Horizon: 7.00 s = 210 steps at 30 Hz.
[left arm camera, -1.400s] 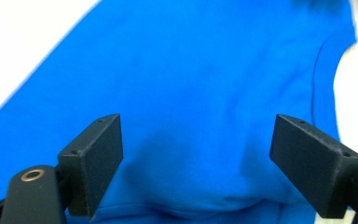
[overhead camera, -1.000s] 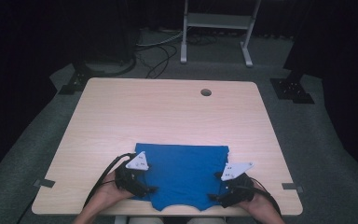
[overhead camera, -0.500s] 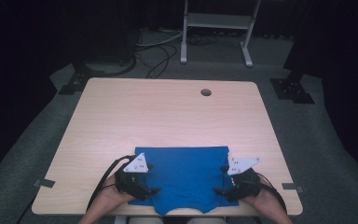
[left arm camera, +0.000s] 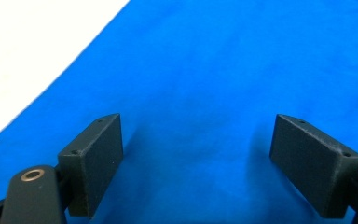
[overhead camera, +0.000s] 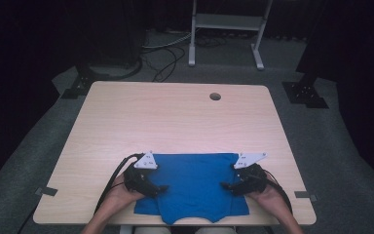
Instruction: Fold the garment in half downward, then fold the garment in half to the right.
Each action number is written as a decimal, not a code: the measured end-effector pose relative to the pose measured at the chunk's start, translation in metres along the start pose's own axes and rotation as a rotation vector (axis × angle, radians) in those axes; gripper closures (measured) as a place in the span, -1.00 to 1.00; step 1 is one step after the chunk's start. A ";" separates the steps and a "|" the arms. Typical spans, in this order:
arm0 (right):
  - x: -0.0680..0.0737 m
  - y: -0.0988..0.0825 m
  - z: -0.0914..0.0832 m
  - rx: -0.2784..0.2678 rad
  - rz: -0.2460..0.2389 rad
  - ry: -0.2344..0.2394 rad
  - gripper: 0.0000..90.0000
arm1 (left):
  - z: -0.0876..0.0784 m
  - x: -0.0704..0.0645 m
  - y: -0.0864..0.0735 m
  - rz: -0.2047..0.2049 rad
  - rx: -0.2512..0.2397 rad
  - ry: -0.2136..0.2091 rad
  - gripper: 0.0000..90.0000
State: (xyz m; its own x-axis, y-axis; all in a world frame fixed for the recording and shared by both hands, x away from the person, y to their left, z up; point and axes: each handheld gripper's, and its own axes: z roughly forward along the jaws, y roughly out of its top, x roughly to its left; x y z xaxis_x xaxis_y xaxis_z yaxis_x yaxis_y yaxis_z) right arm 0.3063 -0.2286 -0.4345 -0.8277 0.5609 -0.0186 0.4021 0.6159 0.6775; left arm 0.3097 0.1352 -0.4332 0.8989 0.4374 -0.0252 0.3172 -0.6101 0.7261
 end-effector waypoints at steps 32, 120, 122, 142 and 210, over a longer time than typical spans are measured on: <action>0.016 -0.021 -0.018 0.019 -0.055 0.069 -0.54 | 0.034 -0.022 0.028 0.053 0.048 -0.011 -0.68; 0.015 -0.041 -0.082 -0.001 -0.010 0.044 -0.71 | 0.036 0.012 0.094 0.093 -0.038 -0.049 -0.76; 0.018 -0.037 -0.082 -0.004 -0.017 0.047 -0.71 | 0.034 0.017 0.097 0.100 -0.031 -0.052 -0.76; 0.041 -0.011 -0.064 -0.013 -0.073 0.097 -0.71 | 0.032 0.038 0.104 0.150 0.013 -0.113 -0.76; 0.088 0.077 -0.007 -0.023 -0.245 0.223 -0.67 | 0.057 0.093 0.074 0.210 0.172 -0.302 0.75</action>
State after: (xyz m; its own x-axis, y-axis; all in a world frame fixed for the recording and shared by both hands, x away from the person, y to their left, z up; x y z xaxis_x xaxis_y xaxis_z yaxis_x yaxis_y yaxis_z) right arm 0.2623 -0.1357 -0.3790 -0.9652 0.2605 -0.0234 0.1731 0.7034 0.6894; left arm 0.4340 0.0931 -0.4206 0.9898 0.0931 -0.1081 0.1401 -0.7782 0.6122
